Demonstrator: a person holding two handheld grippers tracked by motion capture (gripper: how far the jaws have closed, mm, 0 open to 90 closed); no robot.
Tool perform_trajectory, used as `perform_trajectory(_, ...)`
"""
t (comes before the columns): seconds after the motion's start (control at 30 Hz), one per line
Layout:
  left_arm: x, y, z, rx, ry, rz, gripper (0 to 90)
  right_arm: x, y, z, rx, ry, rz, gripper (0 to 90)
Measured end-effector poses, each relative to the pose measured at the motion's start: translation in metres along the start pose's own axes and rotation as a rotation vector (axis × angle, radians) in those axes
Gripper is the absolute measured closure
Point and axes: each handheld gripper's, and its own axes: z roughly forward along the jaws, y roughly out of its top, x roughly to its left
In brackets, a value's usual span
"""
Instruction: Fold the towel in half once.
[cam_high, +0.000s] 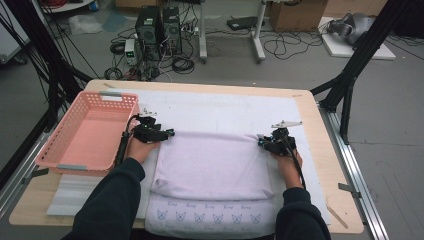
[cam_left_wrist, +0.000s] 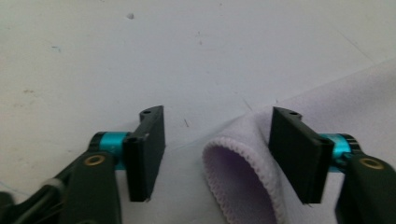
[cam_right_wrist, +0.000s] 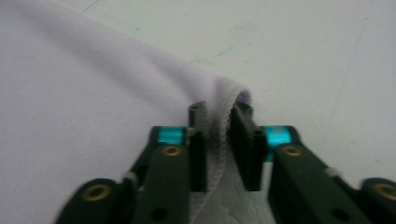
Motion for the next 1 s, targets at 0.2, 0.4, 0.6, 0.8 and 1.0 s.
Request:
perform_trajectory(0.2, -0.012, 0.0, 0.001, 0.018, -0.042, 0.11, 82.5, -0.004, -0.002, 0.0, -0.017, 0.022, 0.045, 86.4)
perform_trajectory(0.4, -0.001, 0.004, -0.001, -0.062, -0.023, 0.001, 85.1, -0.005, 0.004, 0.003, -0.055, -0.057, -0.016, 87.8)
perform_trajectory(0.6, 0.007, 0.02, 0.004, -0.085, -0.021, -0.041, 85.1, -0.012, 0.024, 0.008, -0.075, -0.104, -0.033, 87.8)
perform_trajectory(0.8, 0.015, 0.042, 0.014, -0.135, -0.014, -0.077, 84.9, -0.023, 0.044, 0.01, -0.122, -0.157, -0.023, 87.9)
perform_trajectory(1.0, 0.013, 0.046, 0.017, -0.146, -0.007, -0.104, 64.1, -0.025, 0.055, 0.013, -0.125, -0.179, -0.008, 82.3)
